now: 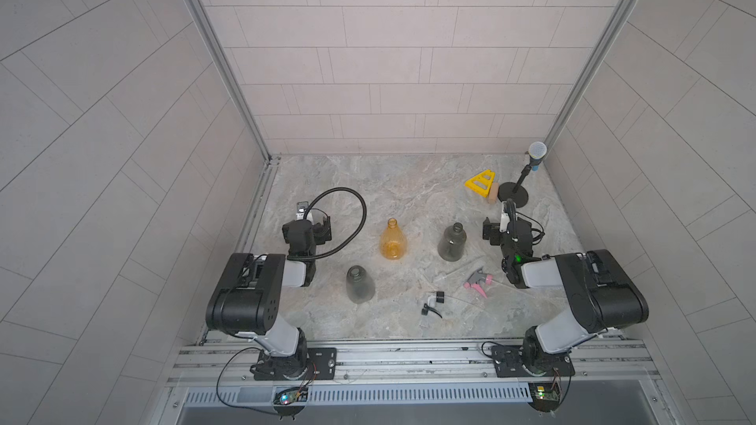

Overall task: Attach spray nozzles to spray bottles
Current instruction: Pick up the spray bottle from the center of the board.

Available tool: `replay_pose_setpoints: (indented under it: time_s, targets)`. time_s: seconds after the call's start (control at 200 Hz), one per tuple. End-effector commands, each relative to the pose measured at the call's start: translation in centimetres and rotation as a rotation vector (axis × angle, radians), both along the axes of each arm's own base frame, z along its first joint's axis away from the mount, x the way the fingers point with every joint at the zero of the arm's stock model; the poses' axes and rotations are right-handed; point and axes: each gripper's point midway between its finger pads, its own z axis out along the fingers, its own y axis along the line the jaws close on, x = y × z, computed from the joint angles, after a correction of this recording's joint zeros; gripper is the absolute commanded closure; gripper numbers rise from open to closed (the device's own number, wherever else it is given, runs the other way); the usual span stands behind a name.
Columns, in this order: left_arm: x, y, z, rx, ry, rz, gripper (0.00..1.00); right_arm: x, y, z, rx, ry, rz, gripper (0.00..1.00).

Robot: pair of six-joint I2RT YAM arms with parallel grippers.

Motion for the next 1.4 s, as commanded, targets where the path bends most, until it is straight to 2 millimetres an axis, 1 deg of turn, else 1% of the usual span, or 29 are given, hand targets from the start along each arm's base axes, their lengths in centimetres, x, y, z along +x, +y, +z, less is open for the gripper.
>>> replay_pose_setpoints:
  time_s: [0.0,1.396]
  targets:
    - [0.59,-0.09,0.81,0.006,-0.031,0.000,0.00,0.39,-0.14,0.46,-0.014,-0.018,-0.002,0.00]
    - [0.69,-0.10,0.75,-0.004,-0.028,-0.004,0.00,0.51,-0.27,0.31,-0.003,-0.011,0.000,0.00]
